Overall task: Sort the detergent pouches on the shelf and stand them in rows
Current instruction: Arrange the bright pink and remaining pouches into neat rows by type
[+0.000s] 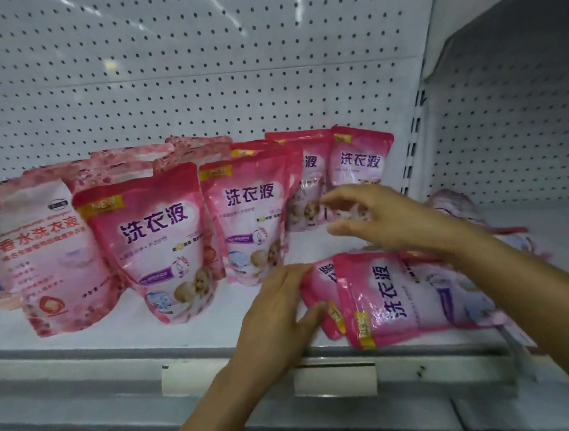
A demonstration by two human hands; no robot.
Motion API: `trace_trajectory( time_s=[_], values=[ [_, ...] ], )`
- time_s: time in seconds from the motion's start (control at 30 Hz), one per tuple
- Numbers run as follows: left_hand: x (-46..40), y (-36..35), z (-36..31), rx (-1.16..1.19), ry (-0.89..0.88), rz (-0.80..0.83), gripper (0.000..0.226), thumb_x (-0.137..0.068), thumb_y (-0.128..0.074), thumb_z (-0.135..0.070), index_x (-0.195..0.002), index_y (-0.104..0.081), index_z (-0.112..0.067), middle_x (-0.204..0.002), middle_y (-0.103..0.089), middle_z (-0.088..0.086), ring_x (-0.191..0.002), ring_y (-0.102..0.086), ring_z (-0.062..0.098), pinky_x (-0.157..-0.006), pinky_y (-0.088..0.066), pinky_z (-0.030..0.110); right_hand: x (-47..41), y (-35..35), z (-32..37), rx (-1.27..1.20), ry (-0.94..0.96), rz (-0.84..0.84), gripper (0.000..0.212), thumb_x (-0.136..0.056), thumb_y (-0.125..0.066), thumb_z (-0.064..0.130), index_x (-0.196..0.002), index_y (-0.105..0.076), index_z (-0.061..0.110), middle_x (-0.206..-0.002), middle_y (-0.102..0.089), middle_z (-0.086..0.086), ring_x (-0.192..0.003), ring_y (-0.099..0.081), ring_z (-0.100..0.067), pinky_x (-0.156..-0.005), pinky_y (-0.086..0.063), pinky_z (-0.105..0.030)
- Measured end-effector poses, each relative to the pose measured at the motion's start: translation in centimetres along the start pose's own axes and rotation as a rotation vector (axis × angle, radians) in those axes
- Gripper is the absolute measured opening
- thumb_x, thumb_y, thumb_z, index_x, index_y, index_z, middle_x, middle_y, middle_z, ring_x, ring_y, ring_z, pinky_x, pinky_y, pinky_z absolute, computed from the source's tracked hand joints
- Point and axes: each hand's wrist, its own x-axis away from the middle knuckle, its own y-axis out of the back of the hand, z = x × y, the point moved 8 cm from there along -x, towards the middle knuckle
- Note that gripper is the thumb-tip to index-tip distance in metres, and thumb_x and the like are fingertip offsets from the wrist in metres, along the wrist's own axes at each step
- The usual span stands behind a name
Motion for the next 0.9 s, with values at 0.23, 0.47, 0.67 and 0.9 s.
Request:
trace_trajectory(
  time_s=[0.23,0.47,0.67,0.9],
  values=[
    [-2.9,-3.3,-0.6,0.062,0.095,0.150,0.052,-0.092,-0.058,-0.049,-0.139,-0.043,-0.036,-0.134,-0.053,-0.009,-0.121,-0.048,0.011,-0.104,-0.047,0.038,4.4,-3.5,-4.6,0.273,-0.154,0.194,0.067,-0.082,-0.066,0.053,-0.140,-0.045,0.028,-0.139,-0.053,0.008,-0.123,-0.048,-0.012,-0.105,-0.040,-0.039],
    [-2.5,-2.8,0.5,0.113,0.221,0.154,0.045,-0.097,-0.048,-0.050,-0.135,-0.048,-0.026,-0.133,-0.053,-0.001,-0.119,-0.050,0.015,-0.105,-0.045,0.039,4.4,-2.0,-4.4,-0.205,-0.282,0.224,0.016,-0.078,-0.079,0.024,-0.079,-0.066,0.016,-0.069,-0.065,0.007,-0.060,-0.060,-0.006,-0.056,-0.045,-0.020],
    [-2.0,-1.4,2.3,-0.075,0.382,0.082,0.069,-0.094,-0.049,-0.054,-0.149,-0.027,-0.020,-0.148,-0.039,0.007,-0.128,-0.048,0.027,-0.106,-0.043,0.042,4.4,5.8,-4.5,-0.571,-0.153,-0.127,0.022,-0.080,-0.072,0.007,-0.101,-0.068,0.014,-0.085,-0.076,0.004,-0.077,-0.072,-0.007,-0.068,-0.055,-0.018],
    [-5.0,-3.6,-0.7,-0.277,0.271,0.179,0.072,-0.092,-0.044,-0.064,-0.146,-0.037,-0.017,-0.149,-0.043,0.007,-0.135,-0.041,0.025,-0.108,-0.036,0.037,1.6,9.7,-7.0,-0.887,-0.129,-0.614,0.026,-0.083,-0.069,-0.001,-0.095,-0.061,0.021,-0.089,-0.070,0.005,-0.078,-0.071,-0.006,-0.071,-0.056,-0.021]
  ],
)
